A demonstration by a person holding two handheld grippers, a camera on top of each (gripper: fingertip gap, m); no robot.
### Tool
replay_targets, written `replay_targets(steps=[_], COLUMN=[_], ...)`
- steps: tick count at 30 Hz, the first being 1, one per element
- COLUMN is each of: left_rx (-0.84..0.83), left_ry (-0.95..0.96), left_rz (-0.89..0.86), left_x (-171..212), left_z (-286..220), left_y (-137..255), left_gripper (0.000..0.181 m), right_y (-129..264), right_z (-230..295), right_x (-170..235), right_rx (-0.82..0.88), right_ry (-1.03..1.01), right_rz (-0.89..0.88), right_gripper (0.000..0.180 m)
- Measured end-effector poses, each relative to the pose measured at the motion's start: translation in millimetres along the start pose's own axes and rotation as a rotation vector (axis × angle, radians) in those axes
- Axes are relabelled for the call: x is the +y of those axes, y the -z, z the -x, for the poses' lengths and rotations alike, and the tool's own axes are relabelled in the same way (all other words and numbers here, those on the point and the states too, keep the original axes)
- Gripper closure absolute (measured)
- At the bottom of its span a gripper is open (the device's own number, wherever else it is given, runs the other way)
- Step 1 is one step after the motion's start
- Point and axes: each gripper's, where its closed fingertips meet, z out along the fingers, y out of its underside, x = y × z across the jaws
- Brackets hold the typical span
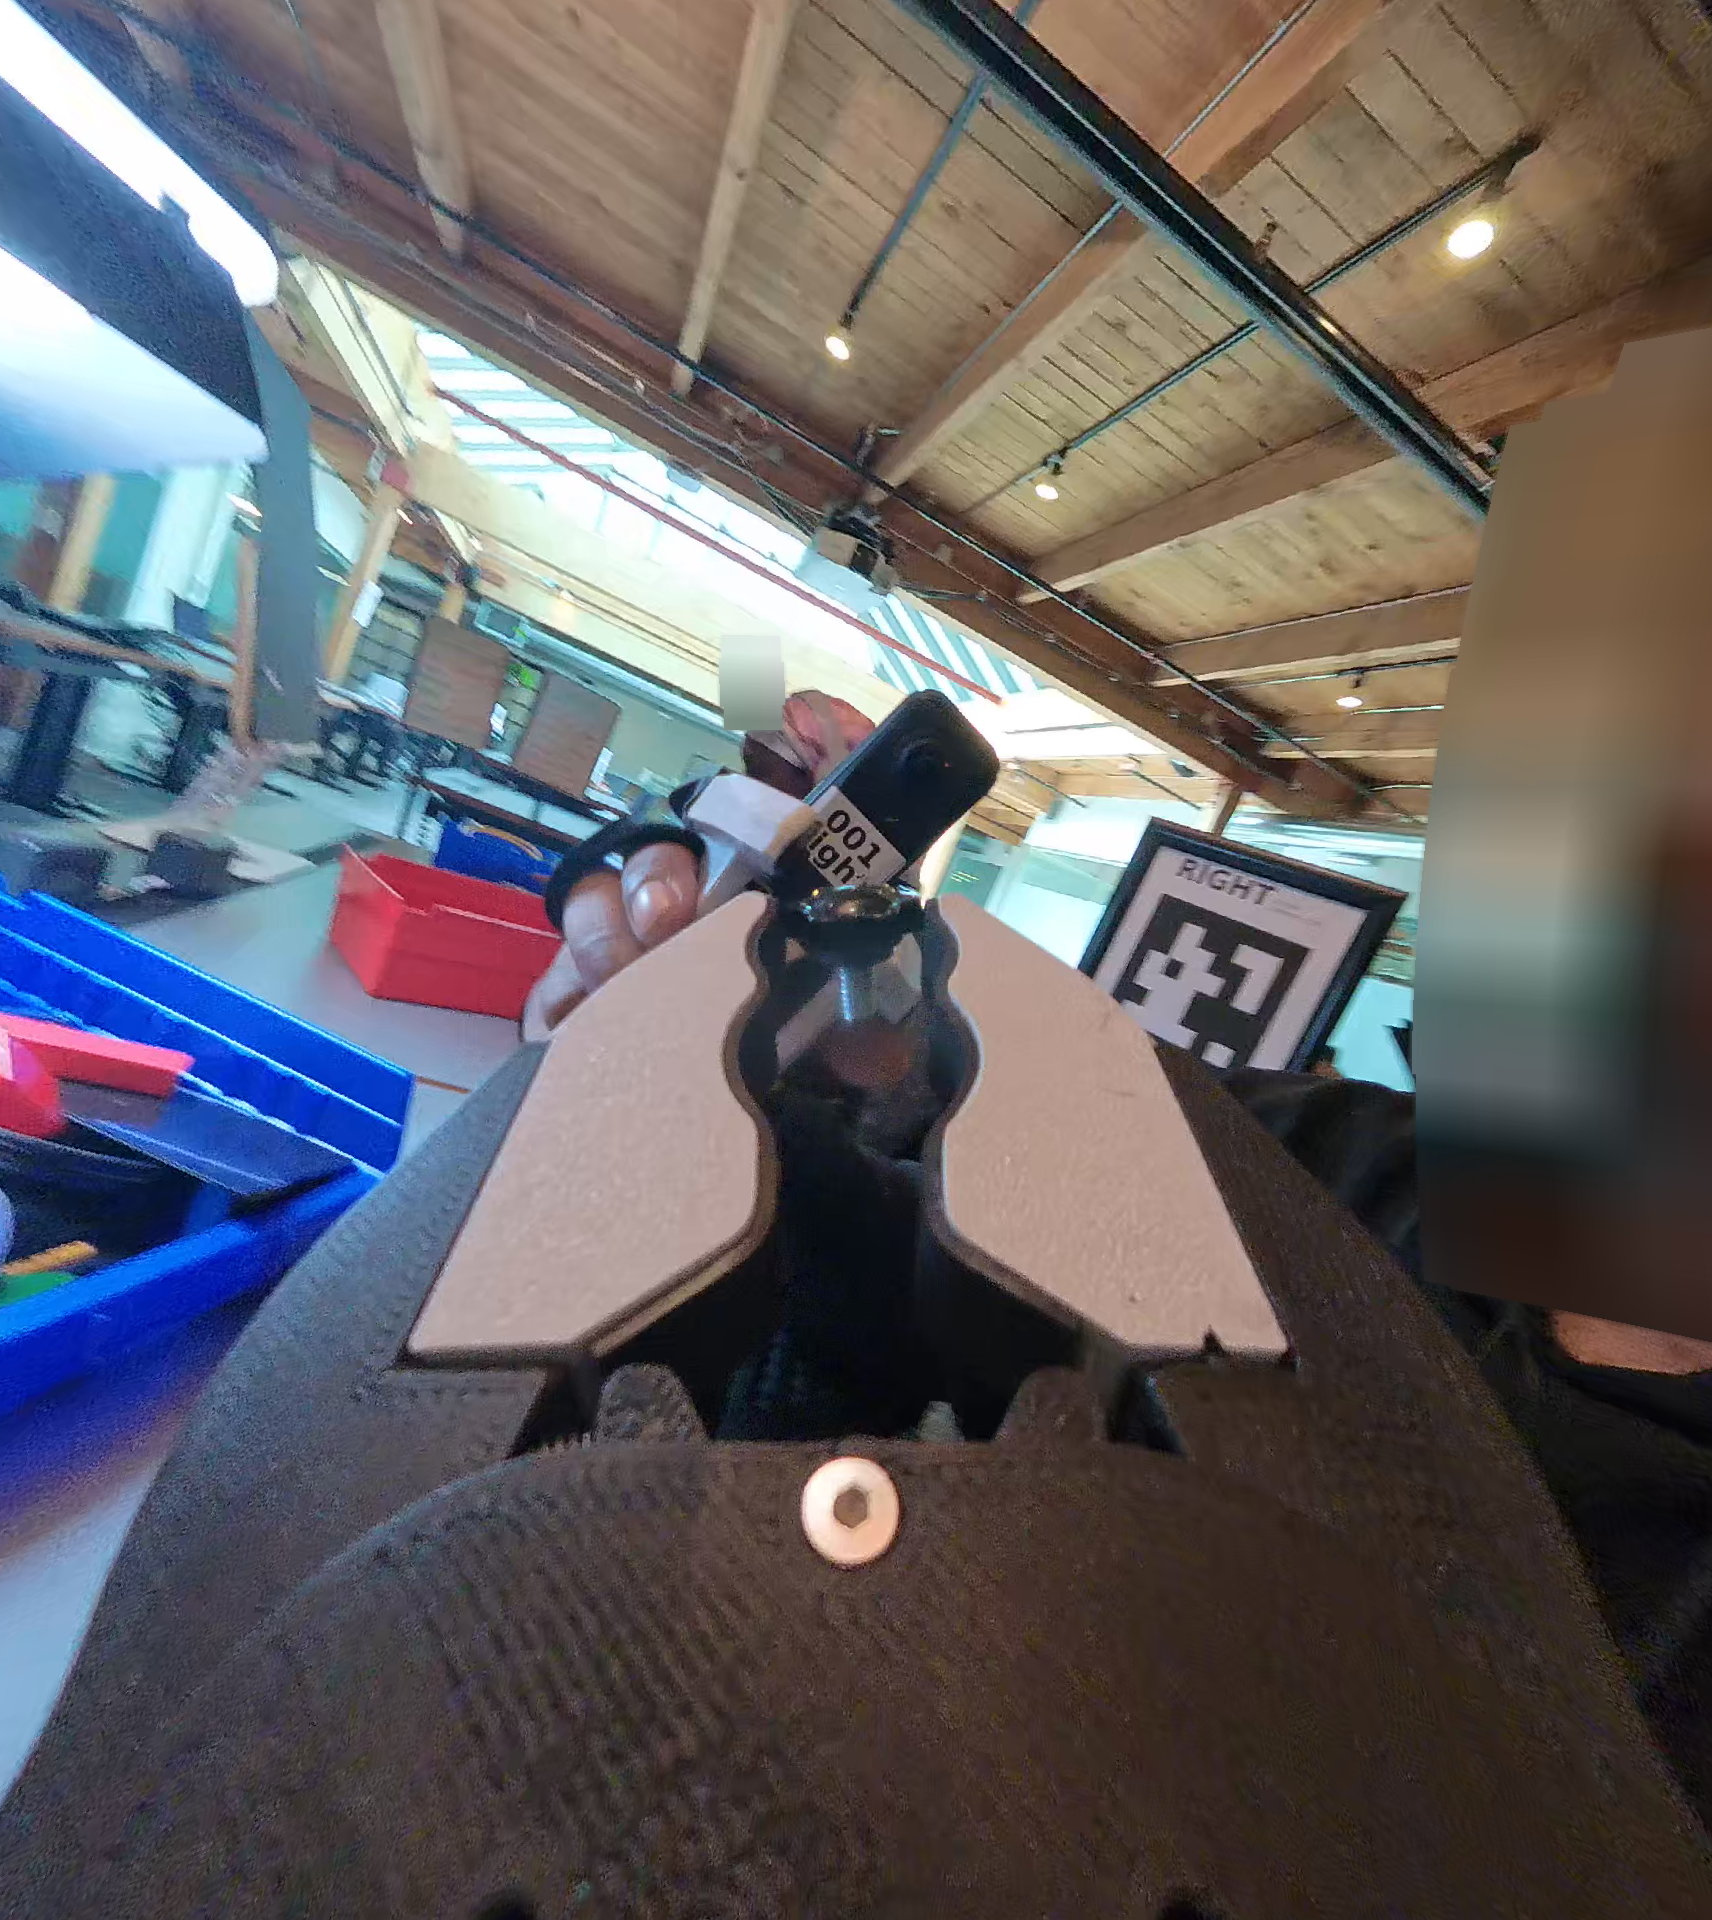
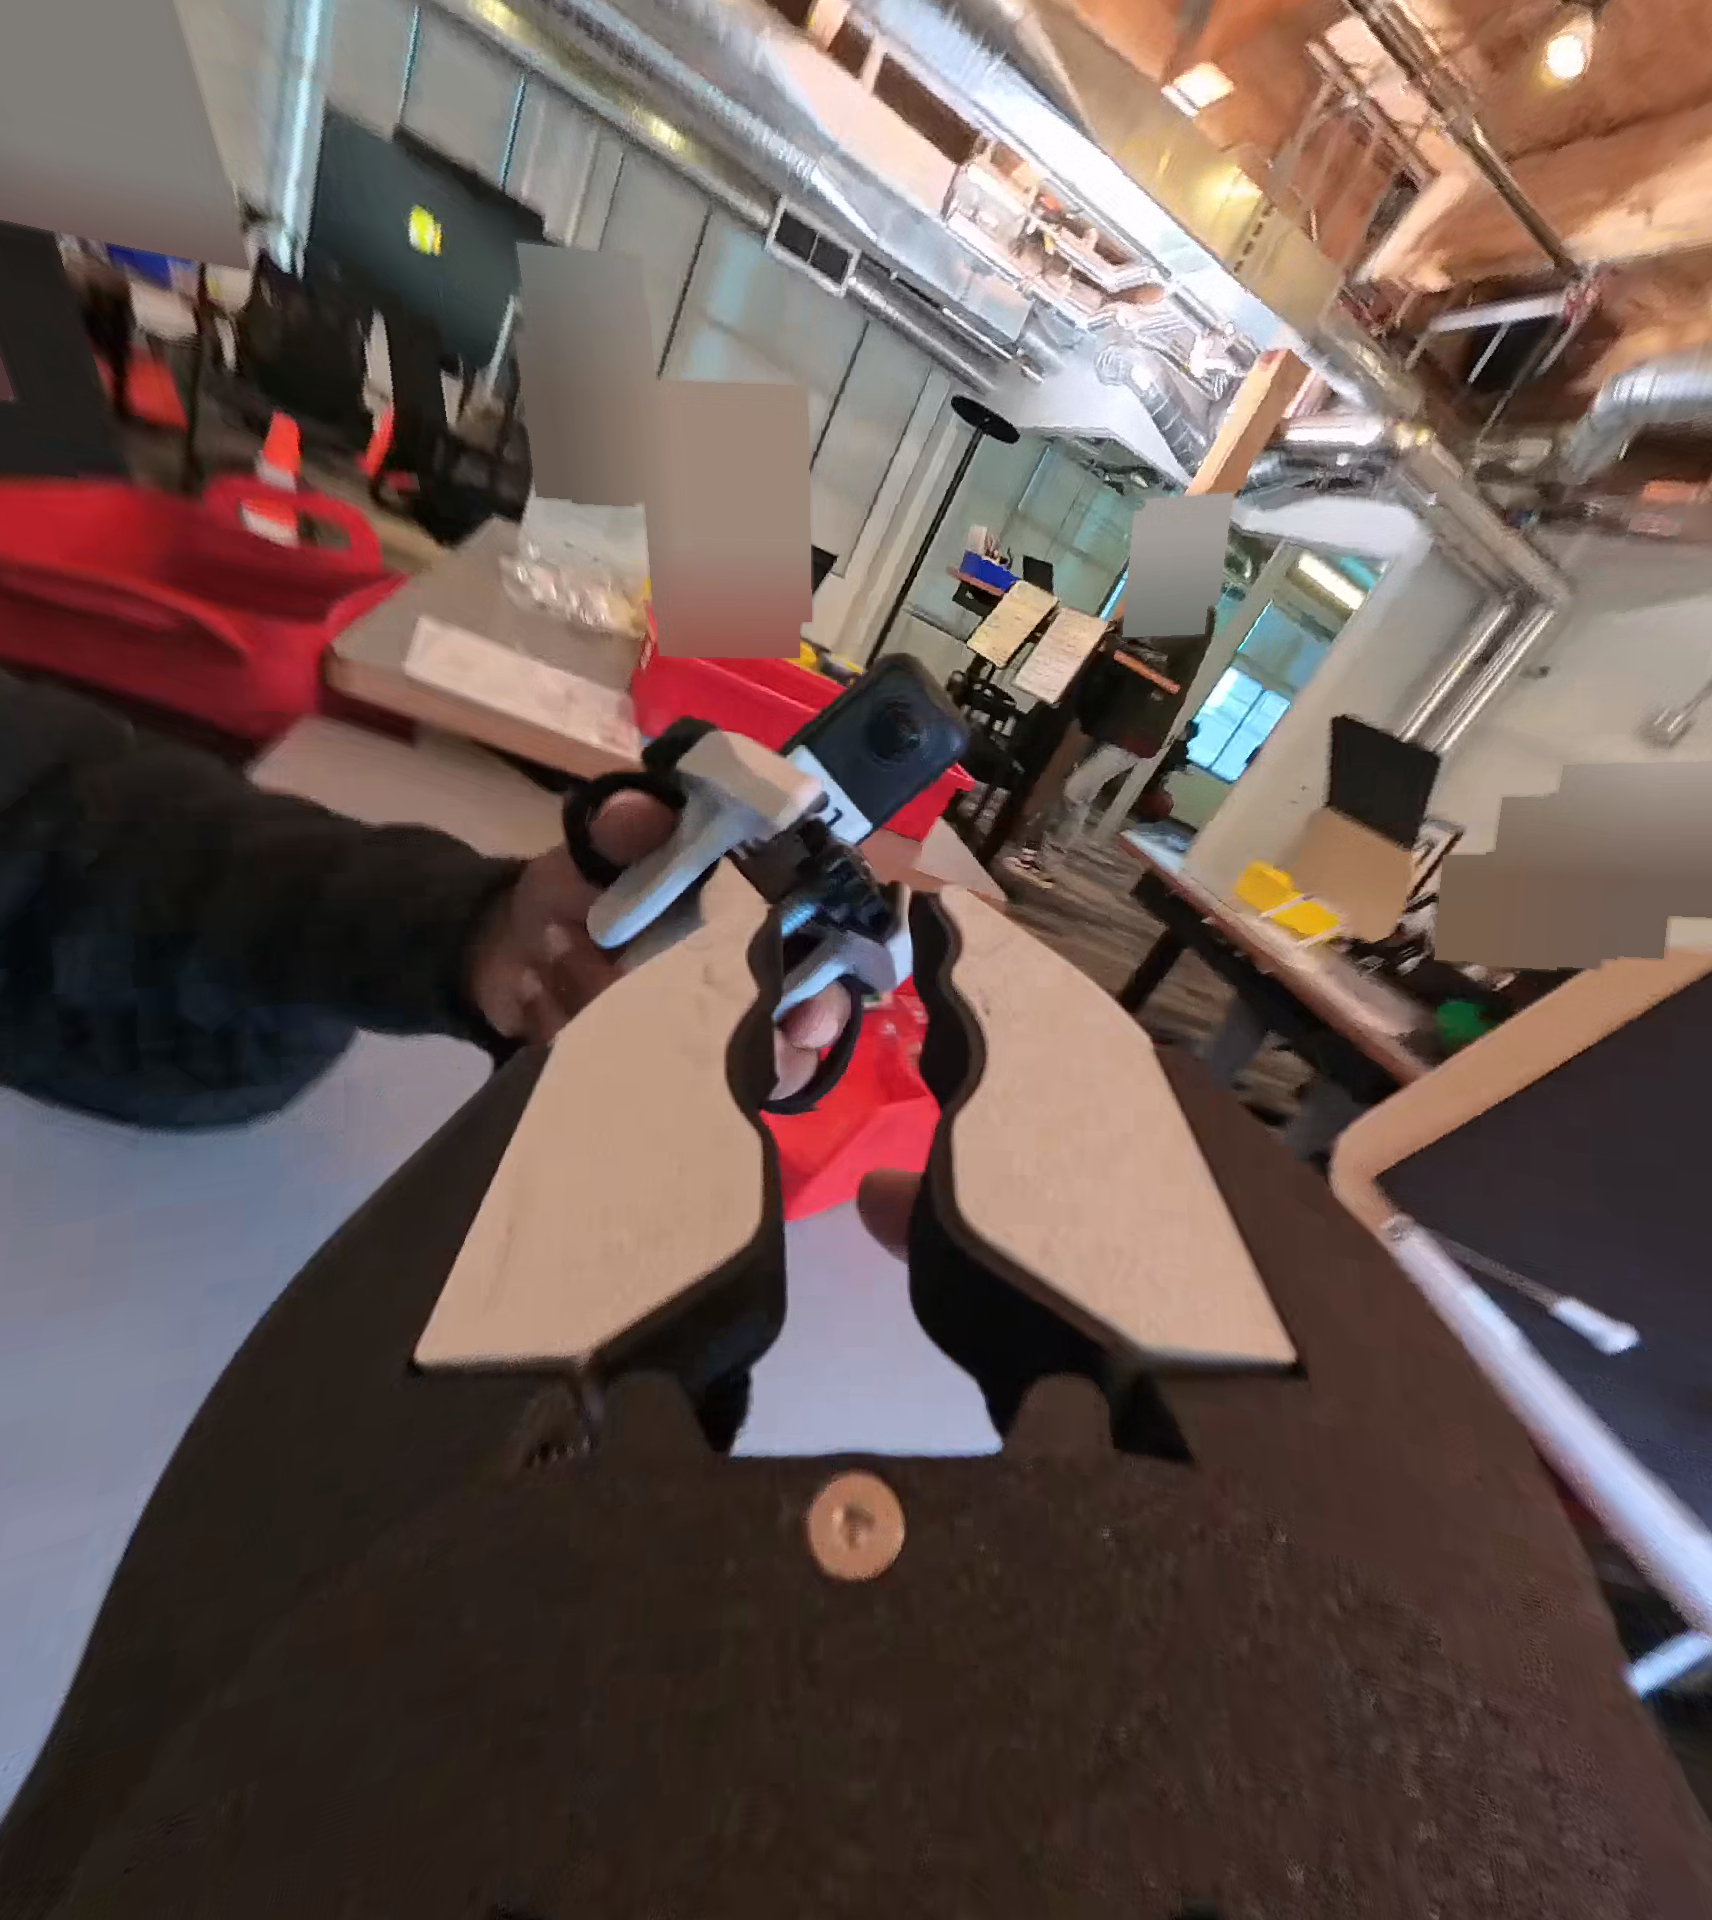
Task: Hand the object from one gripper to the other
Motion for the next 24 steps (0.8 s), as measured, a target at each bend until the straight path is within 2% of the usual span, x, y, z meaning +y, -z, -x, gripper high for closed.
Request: replay_targets(steps=[4, 7, 9, 12, 14, 18, 20, 24], left_rx=[0.03, 0.021, -0.027, -0.205, -0.336, -0.547, -0.58, -0.598], left_ry=[0.075, 0.09, 0.027, -0.327, -0.578, -1.01, -1.12, -1.213], left_rz=[0.069, 0.092, 0.126, 0.227, 0.348, 0.543, 0.612, 0.709], left_x=[13.5, 16.2, 16.9, 12.9, 13.7, 15.6, 20.2, 30.8], left_z=[1.8, 4.0, 6.4, 11.3, 14.5, 22.3, 24.7, 31.4], left_y=[-3.1, -2.7, -2.0, 6.0, 11.1, 14.3, 14.4, 15.8], left_gripper=[0.156, 0.155, 0.155, 0.149, 0.158, 0.162, 0.165, 0.165], right_y=[-1.3, 0.3, 1.5, 6.5, 10.4, 10.8, 9.9, 7.9], right_z=[9.3, 10.5, 8.9, 0.8, -3.6, -4.1, -1.0, 8.1], right_x=[2.4, 6.1, 8.2, 12.6, 19.8, 31.4, 35.3, 39.4], right_rx=[0.012, 0.008, 0.013, 0.036, 0.047, 0.057, 0.05, 0.015], right_ry=[0.201, 0.256, 0.267, 0.262, 0.276, 0.31, 0.328, 0.348], right_rz=[0.046, 0.102, 0.143, 0.22, 0.298, 0.404, 0.439, 0.477], right_gripper=[0.166, 0.168, 0.169, 0.169, 0.169, 0.169, 0.169, 0.169])
